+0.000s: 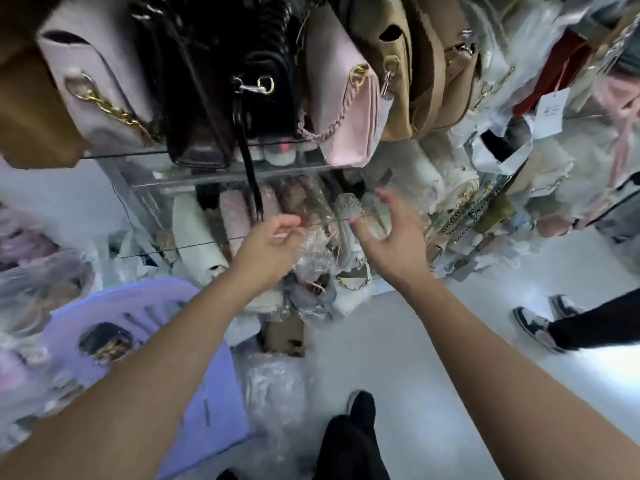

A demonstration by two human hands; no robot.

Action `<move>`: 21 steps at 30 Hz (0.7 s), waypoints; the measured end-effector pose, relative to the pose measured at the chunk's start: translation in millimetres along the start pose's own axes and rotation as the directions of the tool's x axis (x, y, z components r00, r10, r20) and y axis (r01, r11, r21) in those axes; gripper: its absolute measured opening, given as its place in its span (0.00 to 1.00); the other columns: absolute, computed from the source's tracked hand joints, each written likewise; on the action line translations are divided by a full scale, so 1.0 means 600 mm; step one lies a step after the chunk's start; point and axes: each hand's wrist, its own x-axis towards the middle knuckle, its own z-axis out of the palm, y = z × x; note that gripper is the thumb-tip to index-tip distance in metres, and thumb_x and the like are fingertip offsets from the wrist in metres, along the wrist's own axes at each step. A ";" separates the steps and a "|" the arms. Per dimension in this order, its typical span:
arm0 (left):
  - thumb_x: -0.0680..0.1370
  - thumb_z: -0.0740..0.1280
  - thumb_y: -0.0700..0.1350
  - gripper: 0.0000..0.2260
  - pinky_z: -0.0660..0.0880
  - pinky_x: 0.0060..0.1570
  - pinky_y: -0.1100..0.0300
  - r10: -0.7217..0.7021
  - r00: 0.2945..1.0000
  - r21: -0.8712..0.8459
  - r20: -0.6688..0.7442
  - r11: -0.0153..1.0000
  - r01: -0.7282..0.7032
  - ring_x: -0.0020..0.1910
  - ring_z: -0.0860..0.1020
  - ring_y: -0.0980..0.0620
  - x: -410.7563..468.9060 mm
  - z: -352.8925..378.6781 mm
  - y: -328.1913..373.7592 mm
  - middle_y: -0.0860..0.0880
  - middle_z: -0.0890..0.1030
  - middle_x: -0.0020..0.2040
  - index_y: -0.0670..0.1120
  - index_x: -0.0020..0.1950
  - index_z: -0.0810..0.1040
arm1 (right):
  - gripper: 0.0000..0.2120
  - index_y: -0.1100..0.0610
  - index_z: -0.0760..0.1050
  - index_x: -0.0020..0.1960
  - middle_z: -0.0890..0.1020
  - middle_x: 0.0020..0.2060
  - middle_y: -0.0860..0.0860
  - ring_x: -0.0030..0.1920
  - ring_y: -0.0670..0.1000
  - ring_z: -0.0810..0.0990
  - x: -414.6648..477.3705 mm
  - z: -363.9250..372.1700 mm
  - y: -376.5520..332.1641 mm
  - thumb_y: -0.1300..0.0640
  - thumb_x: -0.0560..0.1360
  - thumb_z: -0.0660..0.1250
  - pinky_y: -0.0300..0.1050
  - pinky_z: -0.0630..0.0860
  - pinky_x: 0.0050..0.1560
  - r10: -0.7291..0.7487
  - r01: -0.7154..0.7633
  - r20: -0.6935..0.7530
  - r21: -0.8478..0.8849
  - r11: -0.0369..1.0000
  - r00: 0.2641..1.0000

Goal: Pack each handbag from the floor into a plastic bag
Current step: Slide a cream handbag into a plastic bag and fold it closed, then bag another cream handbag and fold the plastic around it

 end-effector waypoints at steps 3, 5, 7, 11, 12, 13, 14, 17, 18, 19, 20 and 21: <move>0.81 0.67 0.51 0.10 0.76 0.59 0.56 0.045 0.999 0.002 0.001 0.999 -0.045 0.56 0.81 0.53 -0.042 -0.047 -0.051 0.54 0.82 0.58 0.55 0.61 0.77 | 0.30 0.50 0.70 0.75 0.74 0.71 0.49 0.72 0.49 0.66 -0.072 0.025 -0.056 0.43 0.77 0.72 0.49 0.63 0.74 -0.095 0.103 0.119 -0.058 0.993 0.988; 0.80 0.67 0.51 0.06 0.73 0.52 0.70 0.101 0.995 0.018 -0.018 0.995 -0.101 0.54 0.78 0.63 -0.077 -0.077 -0.069 0.62 0.80 0.55 0.60 0.56 0.76 | 0.32 0.48 0.67 0.77 0.71 0.74 0.48 0.74 0.49 0.65 -0.109 0.040 -0.090 0.43 0.77 0.72 0.44 0.61 0.73 -0.109 0.124 0.203 -0.059 0.991 0.973; 0.80 0.67 0.50 0.06 0.70 0.48 0.72 0.102 0.994 -0.014 -0.041 0.995 -0.103 0.53 0.76 0.67 -0.104 -0.108 -0.084 0.67 0.77 0.52 0.61 0.53 0.75 | 0.33 0.45 0.65 0.78 0.69 0.76 0.47 0.76 0.50 0.63 -0.136 0.055 -0.119 0.42 0.76 0.72 0.44 0.61 0.73 -0.099 0.121 0.288 -0.059 0.991 0.952; 0.81 0.67 0.48 0.06 0.72 0.38 0.61 -0.060 0.986 -0.130 -0.156 0.991 0.040 0.47 0.77 0.52 -0.149 -0.180 -0.134 0.60 0.79 0.52 0.57 0.56 0.76 | 0.34 0.46 0.64 0.78 0.70 0.75 0.49 0.76 0.52 0.64 -0.173 0.093 -0.174 0.42 0.76 0.73 0.47 0.62 0.74 -0.116 0.144 0.409 -0.039 0.989 0.905; 0.81 0.67 0.48 0.06 0.71 0.34 0.62 -0.116 0.972 -0.167 -0.206 0.983 0.082 0.43 0.76 0.51 -0.165 -0.202 -0.148 0.59 0.79 0.51 0.57 0.57 0.76 | 0.34 0.45 0.64 0.78 0.70 0.75 0.48 0.75 0.52 0.65 -0.180 0.108 -0.188 0.42 0.76 0.73 0.46 0.62 0.73 -0.133 0.165 0.442 -0.035 0.986 0.887; 0.81 0.67 0.48 0.07 0.70 0.33 0.65 -0.155 0.954 -0.182 -0.256 0.977 0.110 0.40 0.76 0.52 -0.183 -0.223 -0.168 0.58 0.79 0.51 0.55 0.59 0.76 | 0.34 0.44 0.64 0.78 0.71 0.74 0.47 0.74 0.52 0.66 -0.188 0.124 -0.200 0.42 0.76 0.72 0.44 0.63 0.72 -0.147 0.179 0.480 -0.021 0.984 0.865; 0.81 0.67 0.47 0.08 0.70 0.33 0.68 -0.175 0.938 -0.188 -0.299 0.975 0.122 0.39 0.76 0.57 -0.205 -0.244 -0.186 0.58 0.78 0.50 0.54 0.60 0.76 | 0.33 0.44 0.64 0.78 0.72 0.71 0.45 0.73 0.51 0.68 -0.197 0.144 -0.211 0.42 0.76 0.72 0.45 0.65 0.71 -0.162 0.188 0.519 0.002 0.982 0.840; 0.80 0.68 0.44 0.06 0.70 0.33 0.68 -0.246 0.871 -0.284 -0.426 0.950 0.129 0.31 0.73 0.65 -0.281 -0.300 -0.245 0.56 0.75 0.42 0.50 0.55 0.74 | 0.32 0.47 0.65 0.78 0.75 0.67 0.47 0.69 0.50 0.72 -0.231 0.211 -0.250 0.43 0.77 0.72 0.51 0.70 0.71 -0.259 0.264 0.622 0.086 0.961 0.739; 0.81 0.67 0.41 0.05 0.70 0.32 0.70 -0.273 0.830 -0.290 -0.487 0.947 0.141 0.29 0.73 0.65 -0.313 -0.317 -0.264 0.55 0.75 0.41 0.48 0.55 0.75 | 0.32 0.49 0.66 0.77 0.75 0.69 0.49 0.70 0.52 0.72 -0.247 0.236 -0.265 0.44 0.77 0.72 0.50 0.69 0.71 -0.302 0.297 0.647 0.120 0.947 0.700; 0.81 0.65 0.37 0.06 0.70 0.32 0.71 -0.297 0.782 -0.302 -0.547 0.942 0.147 0.28 0.74 0.66 -0.346 -0.331 -0.283 0.53 0.76 0.41 0.46 0.55 0.76 | 0.32 0.50 0.67 0.77 0.75 0.71 0.51 0.71 0.53 0.72 -0.266 0.259 -0.282 0.46 0.77 0.72 0.48 0.69 0.71 -0.344 0.319 0.667 0.165 0.933 0.661; 0.81 0.65 0.34 0.07 0.71 0.34 0.72 -0.327 0.733 -0.329 -0.596 0.933 0.149 0.28 0.75 0.67 -0.379 -0.343 -0.305 0.52 0.77 0.42 0.43 0.56 0.77 | 0.31 0.51 0.67 0.77 0.74 0.71 0.51 0.71 0.52 0.72 -0.287 0.281 -0.297 0.47 0.77 0.73 0.47 0.68 0.69 -0.378 0.331 0.683 0.206 0.921 0.625; 0.80 0.65 0.33 0.07 0.71 0.36 0.72 -0.365 0.689 -0.356 -0.626 0.920 0.164 0.29 0.75 0.68 -0.413 -0.352 -0.327 0.51 0.78 0.42 0.42 0.56 0.77 | 0.31 0.51 0.67 0.77 0.73 0.72 0.49 0.71 0.50 0.71 -0.312 0.301 -0.311 0.47 0.77 0.72 0.46 0.68 0.68 -0.406 0.342 0.702 0.241 0.908 0.585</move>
